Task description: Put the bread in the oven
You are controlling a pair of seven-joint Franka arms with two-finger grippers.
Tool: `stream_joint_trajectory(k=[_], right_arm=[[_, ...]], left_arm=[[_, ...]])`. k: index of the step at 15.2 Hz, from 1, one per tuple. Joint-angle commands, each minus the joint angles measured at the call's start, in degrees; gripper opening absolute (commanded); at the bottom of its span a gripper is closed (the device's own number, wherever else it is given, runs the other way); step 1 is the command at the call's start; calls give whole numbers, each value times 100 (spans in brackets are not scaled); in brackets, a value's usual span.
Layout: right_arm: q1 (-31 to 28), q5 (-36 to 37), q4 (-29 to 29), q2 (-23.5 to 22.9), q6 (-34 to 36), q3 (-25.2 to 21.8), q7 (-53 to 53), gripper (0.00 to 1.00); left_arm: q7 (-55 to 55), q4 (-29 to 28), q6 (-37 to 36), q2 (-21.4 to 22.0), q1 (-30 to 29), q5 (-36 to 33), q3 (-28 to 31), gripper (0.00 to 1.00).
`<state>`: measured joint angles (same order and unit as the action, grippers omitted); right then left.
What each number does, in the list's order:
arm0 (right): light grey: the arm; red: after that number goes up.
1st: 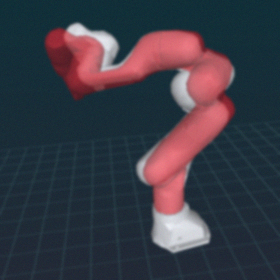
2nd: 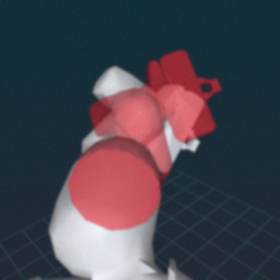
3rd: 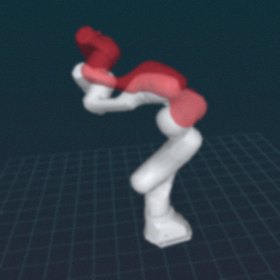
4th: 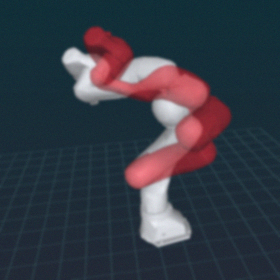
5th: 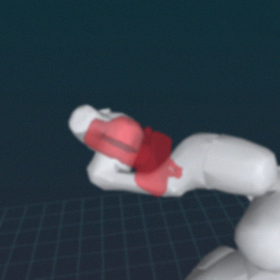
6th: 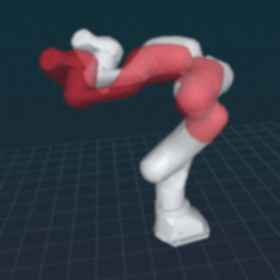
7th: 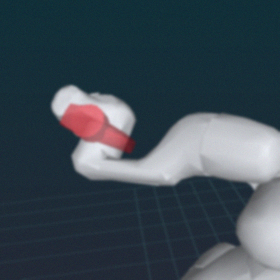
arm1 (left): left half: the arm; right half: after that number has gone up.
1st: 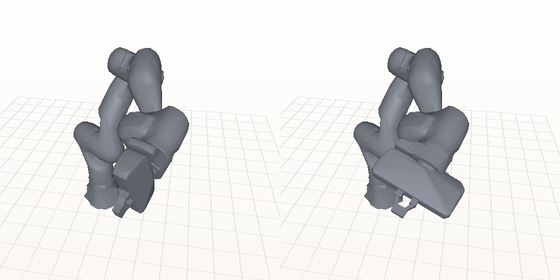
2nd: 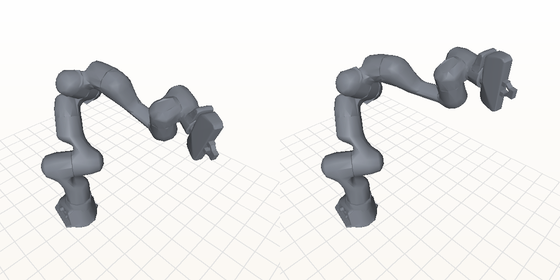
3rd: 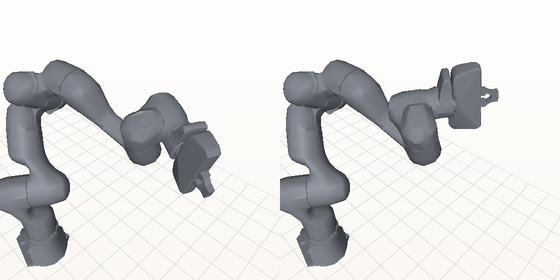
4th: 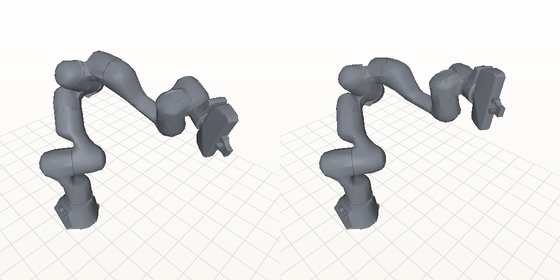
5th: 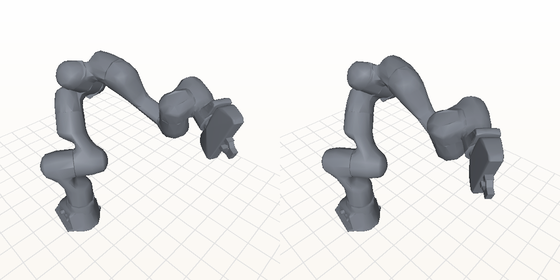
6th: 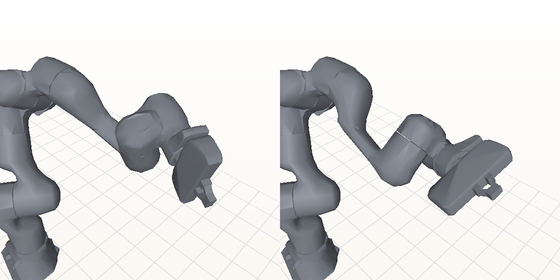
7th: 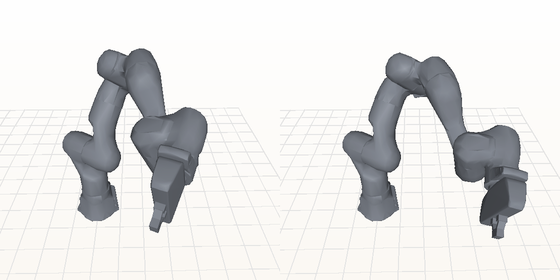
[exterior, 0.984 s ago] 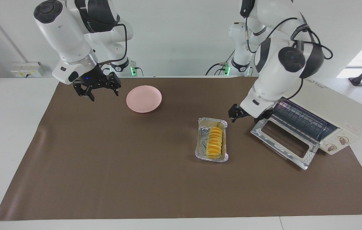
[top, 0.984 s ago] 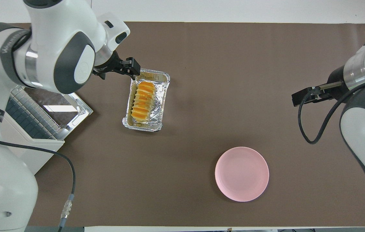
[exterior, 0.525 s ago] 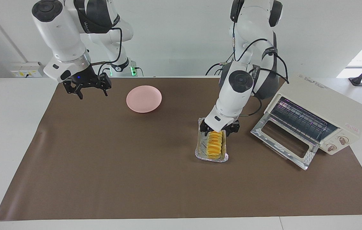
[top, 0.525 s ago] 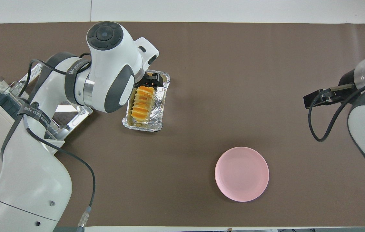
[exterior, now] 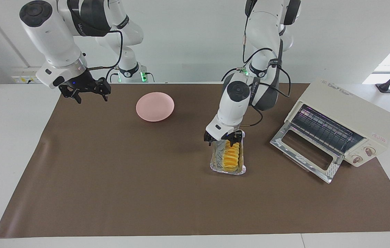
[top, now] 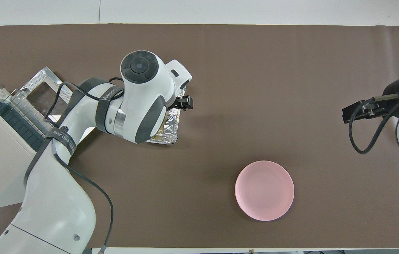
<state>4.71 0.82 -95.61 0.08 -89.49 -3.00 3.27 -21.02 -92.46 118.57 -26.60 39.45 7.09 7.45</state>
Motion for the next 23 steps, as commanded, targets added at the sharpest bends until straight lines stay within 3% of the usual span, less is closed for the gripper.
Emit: stream_joint_trajectory(k=[1, 5, 6, 7, 8, 9, 15, 19, 21, 23], right_arm=[[-136, -3, 147, 36, 108, 63, 7, 100], [-181, 15, 121, 53, 46, 28, -37, 100], [-172, 23, 121, 53, 37, 28, -115, 100], [-172, 15, 130, 53, 37, 37, -220, 100], [-172, 15, 130, 53, 55, 37, -256, 100], [-172, 15, 130, 53, 46, 37, -248, 100], [-154, 24, 60, 106, 90, 37, -239, 100], [-163, 24, 69, 106, 99, 37, -230, 100], [-163, 24, 69, 106, 99, 37, -230, 100], [-154, 24, 60, 106, 99, 37, -230, 100]], left_arm=[[-103, -167, 298, -240, 177, -68, 81, 100], [-139, -360, 342, -249, 308, -68, 72, 100], [-174, -360, 377, -249, 300, -68, 81, 95], [-243, -343, 421, -249, 266, -59, 72, 79], [-270, -334, 421, -249, 230, -59, 72, 43], [-262, -351, 387, -249, 204, -59, 81, 0], [-647, -168, -7, -232, 81, -15, 116, 0], [-675, 1131, -1579, -223, -603, -24, 142, 0], [-675, 1449, -1924, -197, -929, -76, 230, 0], [-675, 1503, -2101, -188, -948, -190, 711, 0]])
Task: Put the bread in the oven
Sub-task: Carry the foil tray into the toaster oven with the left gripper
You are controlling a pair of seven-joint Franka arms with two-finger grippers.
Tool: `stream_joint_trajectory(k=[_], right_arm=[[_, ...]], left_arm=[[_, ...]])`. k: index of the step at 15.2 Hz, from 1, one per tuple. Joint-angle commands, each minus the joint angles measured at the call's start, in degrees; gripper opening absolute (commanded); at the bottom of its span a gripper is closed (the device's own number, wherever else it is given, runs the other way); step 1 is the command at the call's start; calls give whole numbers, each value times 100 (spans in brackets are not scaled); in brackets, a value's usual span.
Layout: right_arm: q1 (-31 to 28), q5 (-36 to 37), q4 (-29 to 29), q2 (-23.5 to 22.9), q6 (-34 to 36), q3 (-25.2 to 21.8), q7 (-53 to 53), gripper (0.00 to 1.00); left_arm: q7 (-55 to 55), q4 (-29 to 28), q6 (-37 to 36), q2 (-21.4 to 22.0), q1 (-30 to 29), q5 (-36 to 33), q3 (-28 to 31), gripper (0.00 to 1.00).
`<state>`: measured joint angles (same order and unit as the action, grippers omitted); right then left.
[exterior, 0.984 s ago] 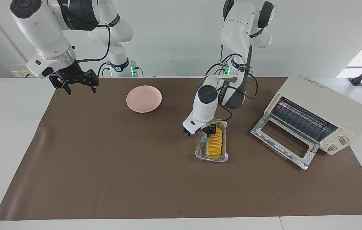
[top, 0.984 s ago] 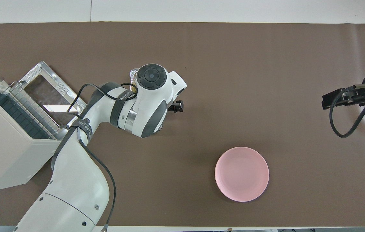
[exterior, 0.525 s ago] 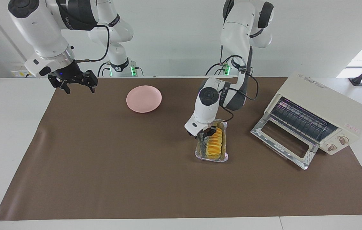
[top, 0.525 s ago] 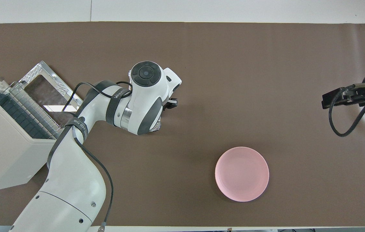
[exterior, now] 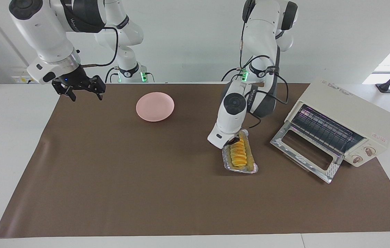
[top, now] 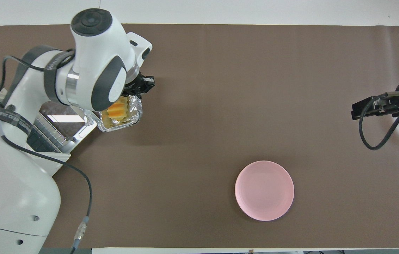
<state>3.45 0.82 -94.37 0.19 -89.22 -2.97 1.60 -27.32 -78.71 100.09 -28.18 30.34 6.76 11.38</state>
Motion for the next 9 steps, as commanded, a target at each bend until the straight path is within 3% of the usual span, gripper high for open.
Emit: stream_joint_trajectory(k=[1, 9], right_arm=[[-29, 24, -64, 96, 71, 34, -63, 100], [-29, 24, -64, 96, 71, 34, -63, 100]], left_arm=[[-54, 128, -288, -21, -11, -279, 503, 0], [-124, -591, -183, 14, -55, -579, 1840, 0]])
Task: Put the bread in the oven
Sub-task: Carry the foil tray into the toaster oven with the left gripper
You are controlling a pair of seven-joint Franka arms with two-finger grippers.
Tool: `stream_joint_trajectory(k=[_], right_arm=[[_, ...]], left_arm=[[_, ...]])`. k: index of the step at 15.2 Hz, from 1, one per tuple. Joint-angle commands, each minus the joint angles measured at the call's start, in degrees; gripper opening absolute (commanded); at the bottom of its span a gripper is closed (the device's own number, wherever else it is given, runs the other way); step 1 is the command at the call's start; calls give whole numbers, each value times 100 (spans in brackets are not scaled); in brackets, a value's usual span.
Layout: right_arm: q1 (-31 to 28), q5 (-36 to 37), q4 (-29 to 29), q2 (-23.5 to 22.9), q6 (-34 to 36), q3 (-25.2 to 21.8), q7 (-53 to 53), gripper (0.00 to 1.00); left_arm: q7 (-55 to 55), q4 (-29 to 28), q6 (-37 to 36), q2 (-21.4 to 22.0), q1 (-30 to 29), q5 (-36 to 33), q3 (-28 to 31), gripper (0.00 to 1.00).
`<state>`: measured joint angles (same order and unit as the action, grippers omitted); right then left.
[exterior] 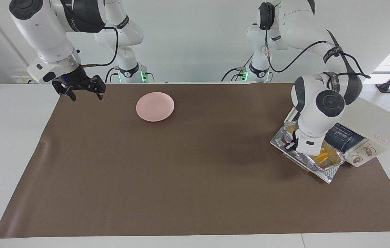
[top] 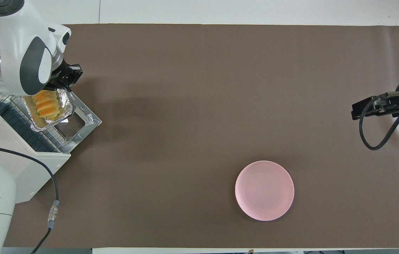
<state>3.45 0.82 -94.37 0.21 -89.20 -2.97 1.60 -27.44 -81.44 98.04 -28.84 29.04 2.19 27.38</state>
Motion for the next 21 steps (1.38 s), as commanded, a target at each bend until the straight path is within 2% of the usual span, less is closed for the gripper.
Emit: stream_joint_trajectory(k=[1, 8, 13, 21], right_arm=[[-29, 24, -56, 94, 70, 34, -54, 100], [-29, 24, -64, 94, 70, 34, -54, 100], [-29, 24, -56, 94, 70, 34, -54, 100], [-29, 24, -64, 94, 70, 34, -54, 100]], left_arm=[[-121, -390, 22, 89, 75, -123, 320, 0], [-244, -759, -4, 124, 84, -131, 795, 0], [-911, -821, 31, 107, 163, -105, 778, 0], [-1220, -865, -30, 115, 453, 44, 769, 0]])
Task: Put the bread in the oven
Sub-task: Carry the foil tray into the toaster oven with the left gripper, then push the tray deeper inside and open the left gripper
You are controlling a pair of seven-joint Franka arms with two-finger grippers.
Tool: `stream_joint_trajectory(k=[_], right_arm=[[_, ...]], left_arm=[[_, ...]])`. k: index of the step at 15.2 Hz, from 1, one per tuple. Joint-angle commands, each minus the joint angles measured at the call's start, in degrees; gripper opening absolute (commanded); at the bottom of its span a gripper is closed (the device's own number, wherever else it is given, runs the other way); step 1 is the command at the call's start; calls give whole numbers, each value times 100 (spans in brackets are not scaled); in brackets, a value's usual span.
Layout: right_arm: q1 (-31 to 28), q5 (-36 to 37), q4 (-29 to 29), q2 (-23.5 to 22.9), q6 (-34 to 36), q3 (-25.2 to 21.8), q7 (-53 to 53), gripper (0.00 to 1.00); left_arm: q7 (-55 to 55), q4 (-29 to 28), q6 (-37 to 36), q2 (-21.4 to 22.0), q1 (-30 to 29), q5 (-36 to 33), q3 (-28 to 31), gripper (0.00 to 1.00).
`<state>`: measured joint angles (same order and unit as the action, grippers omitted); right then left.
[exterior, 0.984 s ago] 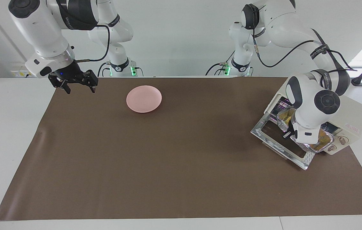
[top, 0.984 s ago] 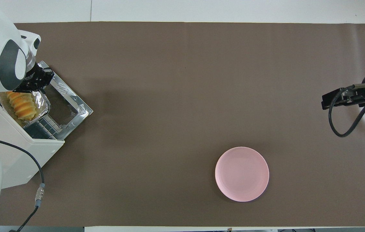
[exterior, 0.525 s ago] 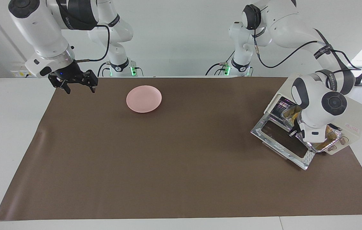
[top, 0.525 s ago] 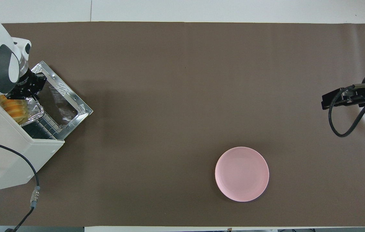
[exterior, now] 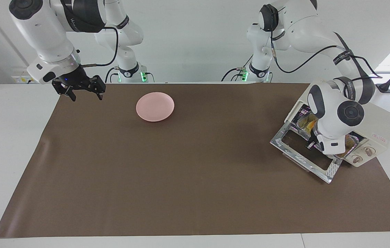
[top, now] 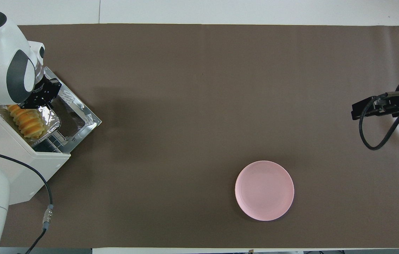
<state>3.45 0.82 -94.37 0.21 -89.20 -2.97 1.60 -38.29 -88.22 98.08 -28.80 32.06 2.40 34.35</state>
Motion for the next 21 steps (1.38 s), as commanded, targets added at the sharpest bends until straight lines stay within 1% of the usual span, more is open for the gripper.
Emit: stream_joint_trajectory(k=[1, 9, 11, 15, 17, 21], right_arm=[[-29, 24, -64, 93, 70, 34, -54, 100], [-38, 24, -64, 93, 70, 34, -63, 100], [-29, 24, -64, 93, 70, 34, -54, 100], [-29, 24, -64, 93, 70, 34, -54, 100], [-38, 24, -55, 93, 70, 34, -63, 100], [-29, 24, -64, 93, 70, 34, -54, 100]], left_arm=[[-135, -204, -70, 121, 134, 15, 81, 0], [-179, -284, -123, 112, -156, 6, 230, 0], [-494, -292, -105, 121, -165, -2, 230, 0], [-513, -432, -71, 182, -165, -2, 230, 0], [-495, -591, 113, 244, -173, -2, 230, 0], [-531, -591, 114, 244, -165, -2, 230, 0]])
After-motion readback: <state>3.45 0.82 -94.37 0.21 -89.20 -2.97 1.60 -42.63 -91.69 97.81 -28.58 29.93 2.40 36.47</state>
